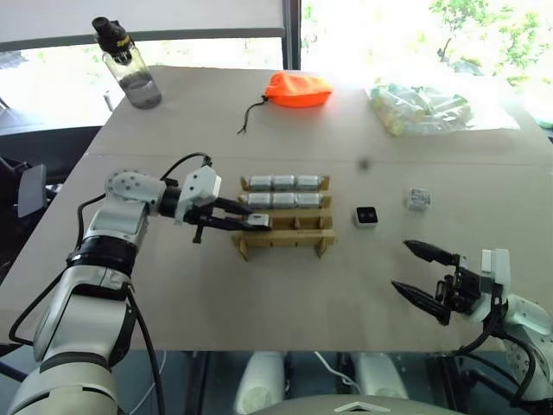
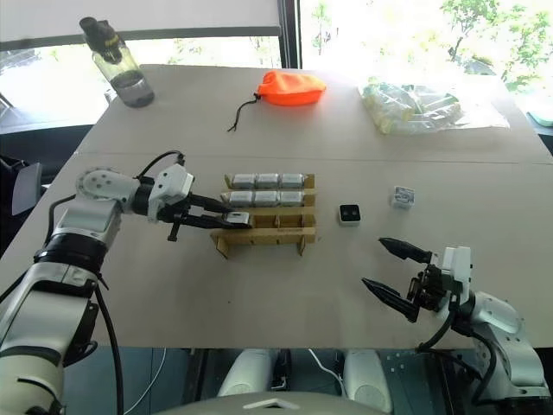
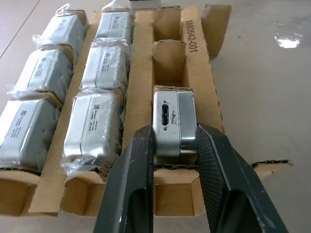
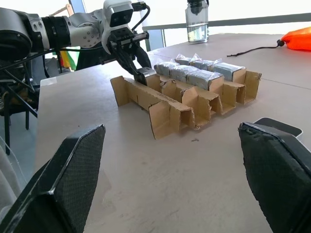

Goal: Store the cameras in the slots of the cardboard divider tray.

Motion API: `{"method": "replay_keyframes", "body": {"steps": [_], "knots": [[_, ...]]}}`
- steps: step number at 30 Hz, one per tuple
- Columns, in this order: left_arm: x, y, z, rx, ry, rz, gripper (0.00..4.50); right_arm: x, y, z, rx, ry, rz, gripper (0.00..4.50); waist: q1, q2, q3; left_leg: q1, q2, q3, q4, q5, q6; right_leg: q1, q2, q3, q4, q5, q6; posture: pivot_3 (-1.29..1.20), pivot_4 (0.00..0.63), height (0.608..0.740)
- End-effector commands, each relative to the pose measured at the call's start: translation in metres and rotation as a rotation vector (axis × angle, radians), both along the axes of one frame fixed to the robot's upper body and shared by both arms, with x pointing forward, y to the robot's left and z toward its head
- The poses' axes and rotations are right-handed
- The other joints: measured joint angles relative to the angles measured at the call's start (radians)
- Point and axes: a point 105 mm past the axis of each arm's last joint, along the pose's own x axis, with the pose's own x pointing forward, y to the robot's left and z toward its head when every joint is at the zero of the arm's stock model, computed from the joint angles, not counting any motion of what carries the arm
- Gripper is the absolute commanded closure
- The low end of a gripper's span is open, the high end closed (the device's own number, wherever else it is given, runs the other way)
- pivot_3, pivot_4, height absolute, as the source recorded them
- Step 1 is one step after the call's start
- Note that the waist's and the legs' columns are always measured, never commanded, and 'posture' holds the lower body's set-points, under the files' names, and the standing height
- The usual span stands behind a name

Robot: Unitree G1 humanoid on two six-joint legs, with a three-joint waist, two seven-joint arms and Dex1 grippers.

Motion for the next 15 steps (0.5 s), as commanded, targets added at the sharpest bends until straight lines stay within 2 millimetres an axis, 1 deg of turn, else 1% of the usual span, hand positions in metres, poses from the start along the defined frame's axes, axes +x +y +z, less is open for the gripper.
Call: {"method": "replay_keyframes", "body": {"steps": [1, 2, 3, 4, 6, 10, 12, 15], "knots": [[0.004, -0.001, 0.017, -0.039, -0.03, 0.007, 2.22, -0.003, -0.001, 0.01, -0.001, -0.045, -0.001, 0.0, 0.0, 0.0, 0.0, 0.0, 0.0, 0.0, 0.0, 0.0, 0.0, 0.0, 0.0, 0.0, 0.0, 0.0, 0.0, 0.0, 0.15, 0.726], [0.004, -0.002, 0.019, -0.041, -0.049, 0.001, 1.62, -0.003, -0.002, 0.01, -0.001, -0.045, -0.005, 0.0, 0.0, 0.0, 0.0, 0.0, 0.0, 0.0, 0.0, 0.0, 0.0, 0.0, 0.0, 0.0, 0.0, 0.0, 0.0, 0.0, 0.15, 0.726], [0.004, -0.002, 0.02, -0.041, -0.063, -0.003, 1.37, -0.003, -0.002, 0.01, -0.001, -0.045, -0.008, 0.0, 0.0, 0.0, 0.0, 0.0, 0.0, 0.0, 0.0, 0.0, 0.0, 0.0, 0.0, 0.0, 0.0, 0.0, 0.0, 0.0, 0.15, 0.726], [0.003, -0.003, 0.022, -0.059, -0.069, -0.005, 0.77, -0.003, -0.003, 0.01, -0.003, -0.047, -0.011, 0.0, 0.0, 0.0, 0.0, 0.0, 0.0, 0.0, 0.0, 0.0, 0.0, 0.0, 0.0, 0.0, 0.0, 0.0, 0.0, 0.0, 0.15, 0.726], [0.0, -0.002, 0.028, -0.088, -0.083, -0.01, 0.04, -0.003, -0.005, 0.009, -0.011, -0.049, -0.013, 0.0, 0.001, 0.0, 0.0, -0.001, 0.0, 0.0, 0.0, 0.0, 0.0, 0.0, 0.0, 0.0, 0.0, 0.0, 0.0, 0.0, 0.15, 0.726], [-0.005, -0.001, 0.045, -0.147, -0.11, -0.007, 0.04, 0.007, -0.012, 0.006, -0.063, -0.062, -0.068, 0.0, 0.0, 0.0, 0.0, -0.001, 0.0, 0.0, 0.0, 0.0, 0.0, 0.0, 0.0, 0.0, 0.0, 0.0, 0.0, 0.0, 0.15, 0.726], [-0.01, -0.002, 0.054, -0.186, -0.121, 0.002, 0.04, 0.02, -0.015, 0.004, -0.089, -0.041, -0.143, 0.0, -0.004, 0.0, 0.0, 0.0, 0.0, 0.0, 0.0, 0.0, 0.0, 0.0, 0.0, 0.001, 0.0, 0.0, 0.0, 0.0, 0.15, 0.726], [-0.016, -0.006, 0.061, -0.222, -0.121, 0.008, 0.04, 0.035, -0.018, 0.005, -0.102, -0.046, -0.228, 0.0, -0.003, 0.0, 0.0, 0.0, 0.001, 0.0, 0.0, 0.0, 0.0, 0.0, 0.0, 0.001, 0.001, 0.0, 0.0, 0.0, 0.15, 0.726]]}}
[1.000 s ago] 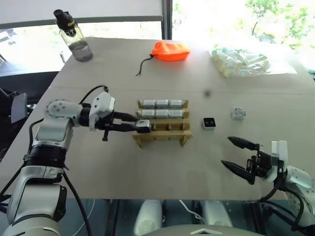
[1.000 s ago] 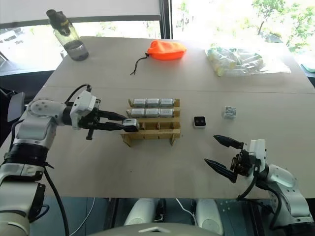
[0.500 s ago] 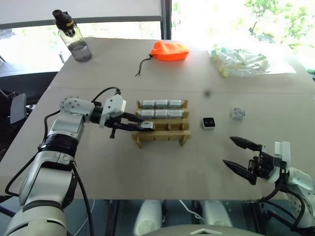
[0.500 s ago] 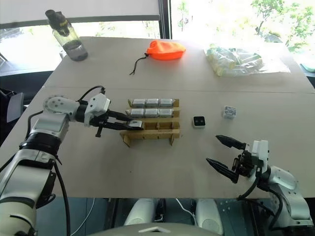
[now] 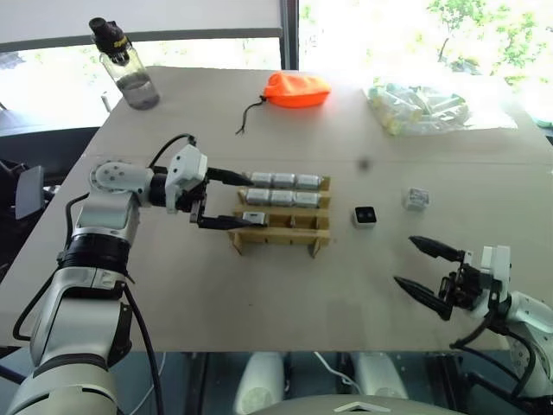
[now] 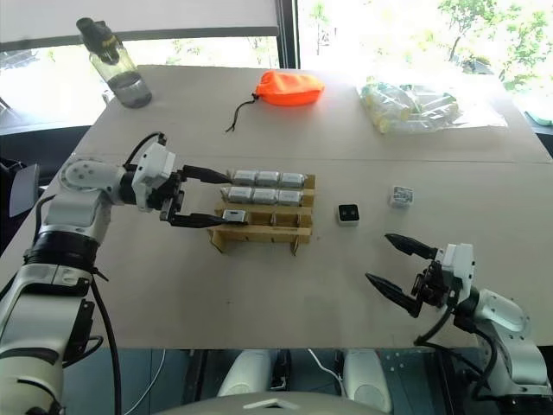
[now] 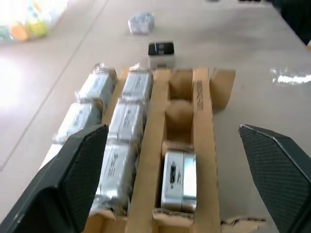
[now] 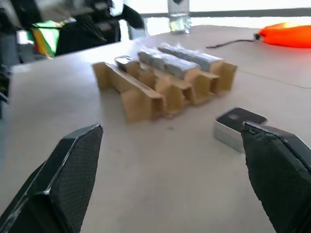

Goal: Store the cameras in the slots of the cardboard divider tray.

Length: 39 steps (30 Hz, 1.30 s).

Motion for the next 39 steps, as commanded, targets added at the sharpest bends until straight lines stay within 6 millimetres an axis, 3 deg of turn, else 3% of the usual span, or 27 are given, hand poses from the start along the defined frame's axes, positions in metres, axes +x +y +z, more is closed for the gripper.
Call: {"method": "replay_keyframes", "body": {"steps": [1, 5, 9, 13, 20, 22, 24, 26, 28, 29, 33, 39], "knots": [[-0.01, -0.003, 0.023, -0.067, -0.045, 0.006, 0.04, 0.025, -0.01, 0.006, -0.039, -0.041, -0.167, 0.0, 0.0, 0.0, 0.0, 0.0, 0.0, 0.0, 0.0, 0.0, 0.0, 0.0, 0.0, 0.0, 0.0, 0.0, 0.0, 0.0, 0.15, 0.726], [-0.025, -0.009, 0.026, -0.099, -0.043, 0.025, 0.04, 0.072, -0.035, 0.005, -0.144, -0.045, -0.5, 0.0, -0.001, 0.0, 0.0, 0.0, 0.0, 0.002, 0.0, 0.0, 0.0, 0.0, 0.0, 0.002, 0.0, 0.0, 0.0, 0.0, 0.15, 0.726], [-0.033, -0.012, 0.023, -0.101, -0.03, 0.09, 0.04, 0.096, -0.039, 0.008, -0.105, -0.026, -0.696, 0.0, 0.0, 0.0, 0.0, -0.001, 0.0, 0.001, -0.001, 0.0, -0.001, -0.002, 0.0, 0.002, 0.0, 0.0, 0.0, 0.0, 0.15, 0.726], [-0.039, -0.012, 0.019, -0.108, -0.035, 0.141, 0.04, 0.111, -0.036, 0.002, -0.046, 0.034, -0.853, 0.0, 0.0, 0.0, 0.0, -0.001, 0.001, 0.001, -0.001, 0.0, -0.001, -0.002, 0.0, 0.002, 0.0, 0.0, 0.0, 0.0, 0.15, 0.726], [-0.047, -0.012, 0.016, -0.111, -0.036, 0.175, 0.04, 0.115, -0.021, -0.014, 0.016, 0.167, -0.971, 0.0, -0.002, 0.001, 0.0, -0.001, 0.0, 0.002, -0.001, 0.0, -0.001, -0.002, -0.001, 0.002, 0.0, 0.0, 0.0, 0.0, 0.15, 0.726], [-0.048, -0.012, 0.017, -0.11, -0.04, 0.174, 0.04, 0.115, -0.017, -0.015, 0.035, 0.18, -0.979, 0.0, -0.005, 0.001, 0.0, 0.0, 0.0, 0.002, -0.001, 0.0, -0.001, -0.002, 0.0, 0.002, 0.001, 0.0, 0.0, 0.0, 0.15, 0.726], [-0.048, -0.011, 0.018, -0.107, -0.043, 0.171, 0.0, 0.115, -0.015, -0.015, 0.035, 0.174, -0.987, 0.51, -0.008, 0.001, 0.0, 0.0, 0.0, 0.002, -0.001, 0.0, -0.001, -0.002, 0.0, 0.002, 0.001, 0.0, 0.0, 0.0, 0.15, 0.726], [-0.048, -0.011, 0.018, -0.104, -0.047, 0.168, 0.0, 0.115, -0.014, -0.014, 0.034, 0.164, -0.99, 1.31, -0.013, 0.001, 0.0, 0.0, 0.0, 0.002, -0.001, 0.0, -0.001, -0.002, 0.0, 0.002, 0.001, 0.0, 0.0, 0.0, 0.15, 0.726], [-0.048, -0.011, 0.019, -0.101, -0.051, 0.163, 0.0, 0.115, -0.014, -0.014, 0.039, 0.163, -0.994, 2.4, -0.017, 0.001, 0.0, 0.0, 0.0, 0.002, -0.001, 0.0, -0.001, -0.002, 0.0, 0.002, 0.0, 0.0, 0.0, 0.0, 0.15, 0.726], [-0.048, -0.011, 0.019, -0.1, -0.052, 0.162, 0.0, 0.116, -0.014, -0.013, 0.04, 0.16, -0.996, 2.58, -0.018, 0.001, 0.0, 0.0, 0.0, 0.002, -0.001, 0.0, -0.001, -0.002, 0.0, 0.002, 0.0, 0.0, 0.0, 0.0, 0.15, 0.726], [-0.046, -0.011, 0.02, -0.101, -0.053, 0.161, 0.0, 0.115, -0.012, -0.003, -0.01, 0.069, -0.958, 2.63, -0.023, 0.001, 0.0, 0.0, 0.0, 0.002, -0.002, 0.0, -0.001, -0.002, 0.0, 0.002, 0.0, 0.0, 0.0, 0.0, 0.15, 0.726], [-0.046, -0.018, 0.019, -0.109, 0.012, 0.142, 0.0, 0.095, 0.038, 0.035, -0.159, -0.294, -0.509, 2.63, -0.026, 0.001, 0.0, 0.0, 0.0, 0.002, -0.002, 0.0, -0.001, -0.002, 0.0, 0.003, 0.0, 0.0, 0.0, 0.0, 0.15, 0.726]]}}
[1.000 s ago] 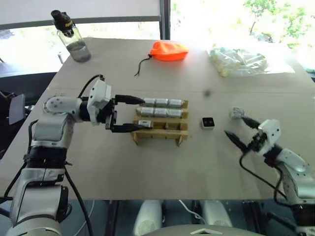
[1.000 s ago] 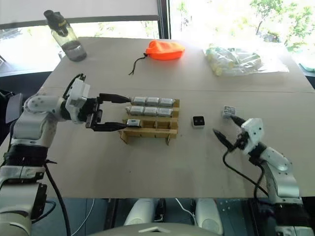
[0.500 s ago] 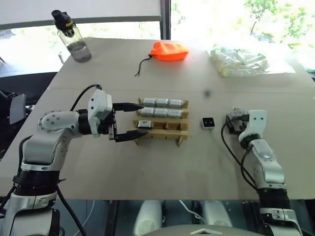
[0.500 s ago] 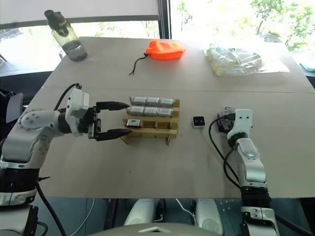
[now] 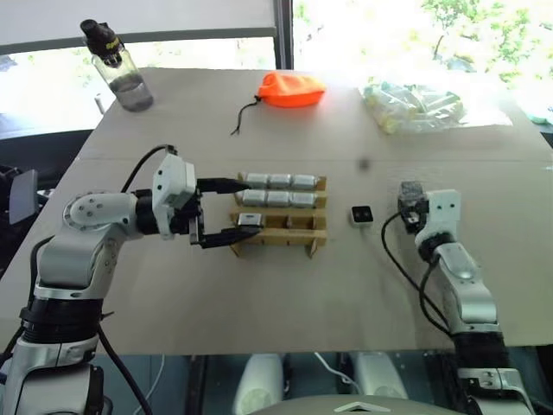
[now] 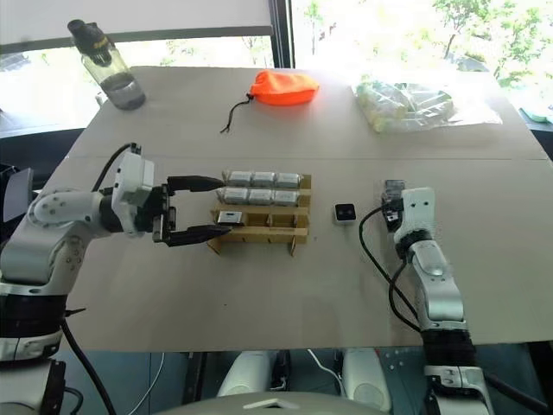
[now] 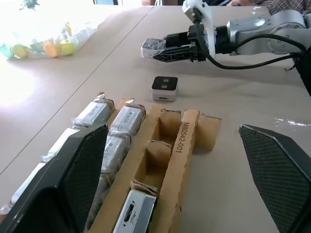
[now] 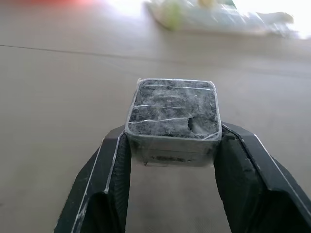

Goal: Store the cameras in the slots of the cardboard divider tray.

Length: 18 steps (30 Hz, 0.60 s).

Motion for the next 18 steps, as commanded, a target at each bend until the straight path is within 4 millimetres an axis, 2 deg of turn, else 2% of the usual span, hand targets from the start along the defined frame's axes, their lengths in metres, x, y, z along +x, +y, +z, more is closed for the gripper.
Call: {"method": "replay_keyframes", "body": {"steps": [1, 4, 8, 11, 14, 18], "knots": [[-0.003, -0.005, 0.009, 0.0, 0.011, -0.037, 0.0, -0.018, 0.036, 0.041, -0.19, -0.248, 0.284, 2.63, 0.0, 0.0, 0.0, 0.0, 0.0, 0.0, 0.0, 0.0, 0.0, 0.0, 0.0, 0.0, 0.0, 0.0, 0.0, 0.0, 0.15, 0.726], [0.005, -0.011, 0.009, 0.014, 0.044, -0.037, 0.0, -0.041, 0.07, 0.052, -0.596, -0.506, 0.593, 2.63, 0.0, 0.0, 0.001, 0.0, 0.0, 0.001, 0.0, 0.0, 0.0, -0.001, 0.0, 0.001, 0.0, 0.0, 0.0, 0.0, 0.15, 0.726], [0.013, -0.018, 0.009, 0.007, 0.068, -0.046, 0.0, -0.042, 0.087, 0.059, -0.852, -0.706, 0.718, 2.63, 0.0, -0.001, 0.0, 0.001, 0.0, 0.001, 0.001, 0.0, 0.0, 0.0, 0.001, 0.001, 0.0, -0.001, 0.001, 0.0, 0.15, 0.726], [0.018, -0.022, 0.009, -0.007, 0.083, -0.052, 0.0, -0.043, 0.097, 0.061, -0.938, -0.805, 0.77, 2.63, 0.001, -0.001, 0.0, 0.0, 0.0, 0.001, 0.0, 0.0, 0.0, -0.001, 0.001, 0.001, 0.0, 0.0, 0.0, 0.0, 0.15, 0.726], [0.025, -0.037, 0.006, -0.021, 0.078, -0.083, 0.0, -0.049, 0.127, 0.069, -0.986, -0.973, 0.848, 2.63, 0.001, -0.001, 0.001, -0.002, 0.0, 0.002, 0.001, 0.0, 0.0, -0.002, 0.0, 0.001, 0.0, 0.0, 0.0, 0.0, 0.15, 0.726], [0.032, -0.05, 0.004, -0.043, 0.126, -0.102, 0.0, -0.05, 0.139, 0.059, -0.977, -1.006, 0.893, 2.63, 0.003, -0.002, 0.001, -0.001, 0.0, 0.002, 0.002, 0.0, 0.0, -0.001, 0.0, 0.0, 0.0, 0.0, 0.0, 0.0, 0.15, 0.726]]}}
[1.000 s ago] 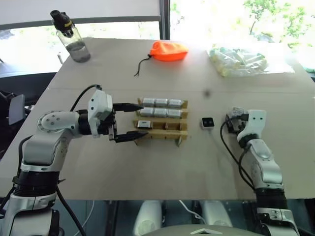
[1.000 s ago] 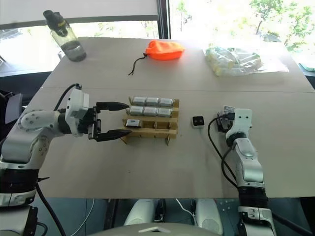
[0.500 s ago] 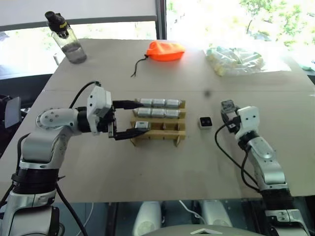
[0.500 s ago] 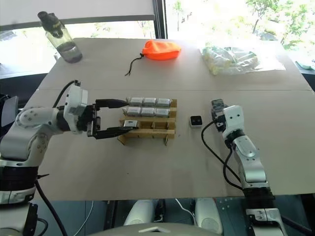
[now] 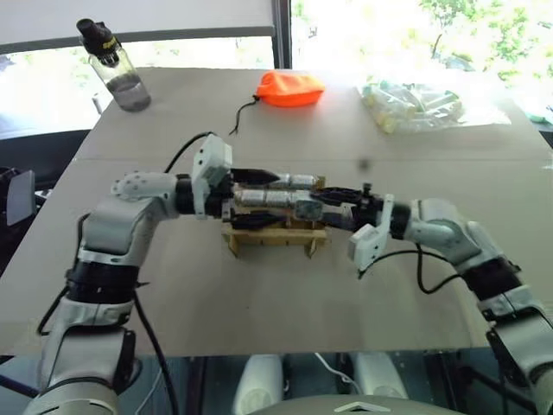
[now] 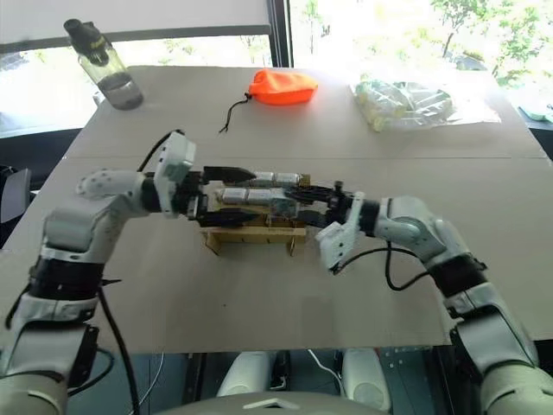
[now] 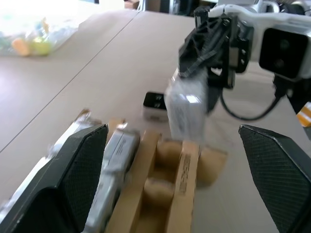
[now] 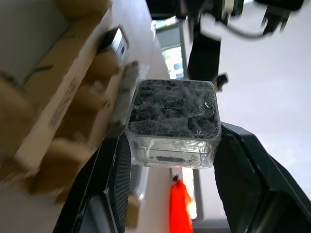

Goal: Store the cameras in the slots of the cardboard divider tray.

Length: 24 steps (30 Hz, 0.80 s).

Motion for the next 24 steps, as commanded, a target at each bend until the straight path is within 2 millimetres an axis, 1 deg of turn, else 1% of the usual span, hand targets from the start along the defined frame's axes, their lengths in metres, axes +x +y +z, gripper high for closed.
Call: {"method": "replay_keyframes", "body": {"steps": [1, 3, 5, 11, 17, 21, 22, 23, 24], "knots": [[0.005, -0.003, 0.0, 0.024, 0.01, -0.008, 0.0, -0.002, 0.004, -0.004, 0.0, -0.031, 0.036, 2.63, 0.002, 0.0, 0.0, 0.0, 0.0, 0.0, 0.0, 0.0, 0.0, 0.0, 0.0, -0.001, 0.0, 0.0, 0.0, 0.0, 0.15, 0.726], [0.006, -0.004, -0.006, 0.06, 0.019, -0.025, 0.0, -0.002, 0.008, -0.006, -0.015, -0.056, 0.057, 2.63, 0.001, 0.0, 0.0, 0.0, 0.0, 0.001, 0.0, 0.0, 0.0, 0.0, 0.0, 0.0, 0.0, 0.0, 0.0, 0.0, 0.15, 0.726], [0.005, -0.006, -0.007, 0.068, 0.045, -0.046, 0.0, -0.003, 0.009, -0.008, -0.049, -0.089, 0.075, 2.63, -0.001, 0.0, 0.0, 0.0, 0.0, 0.001, 0.0, 0.0, 0.0, 0.0, 0.0, 0.0, 0.0, 0.0, 0.0, 0.0, 0.15, 0.726], [0.001, -0.007, -0.012, 0.13, 0.064, -0.092, 0.0, 0.002, 0.005, -0.014, -0.08, -0.118, 0.076, 2.63, -0.002, 0.0, 0.0, 0.0, 0.0, 0.001, 0.0, 0.0, 0.0, 0.0, 0.0, 0.001, 0.0, 0.0, 0.0, 0.0, 0.15, 0.726], [-0.003, -0.008, -0.02, 0.201, 0.088, -0.135, 0.0, 0.002, 0.006, -0.02, -0.099, -0.131, 0.091, 2.63, -0.002, 0.0, 0.0, 0.0, 0.0, 0.001, 0.0, 0.0, 0.0, 0.0, 0.0, 0.001, 0.0, 0.0, 0.0, 0.0, 0.15, 0.726], [0.002, -0.01, -0.021, 0.214, 0.087, -0.126, 0.0, 0.002, 0.006, -0.025, -0.112, -0.127, 0.099, 2.63, -0.002, 0.0, 0.0, 0.0, 0.0, 0.001, 0.0, 0.0, 0.0, 0.0, 0.0, 0.001, 0.0, 0.0, 0.0, 0.0, 0.15, 0.726], [0.002, -0.011, -0.021, 0.215, 0.087, -0.125, 0.56, 0.002, 0.006, -0.026, -0.111, -0.128, 0.099, 2.63, -0.001, 0.0, 0.0, 0.0, 0.0, 0.001, 0.0, 0.0, 0.0, 0.0, 0.0, 0.001, 0.0, 0.0, 0.0, 0.0, 0.15, 0.726], [0.002, -0.011, -0.021, 0.22, 0.086, -0.128, 0.87, 0.002, 0.006, -0.026, -0.111, -0.128, 0.099, 2.63, -0.002, 0.0, 0.0, 0.0, 0.0, 0.001, 0.0, 0.0, 0.0, 0.0, 0.0, 0.001, 0.0, 0.0, 0.0, 0.0, 0.15, 0.726], [0.003, -0.011, -0.022, 0.222, 0.085, -0.129, 1.36, 0.002, 0.006, -0.026, -0.111, -0.129, 0.099, 2.63, -0.002, 0.0, 0.0, 0.001, 0.0, 0.001, 0.0, 0.0, 0.0, 0.0, 0.0, 0.001, 0.0, 0.0, 0.0, 0.0, 0.15, 0.726]]}}
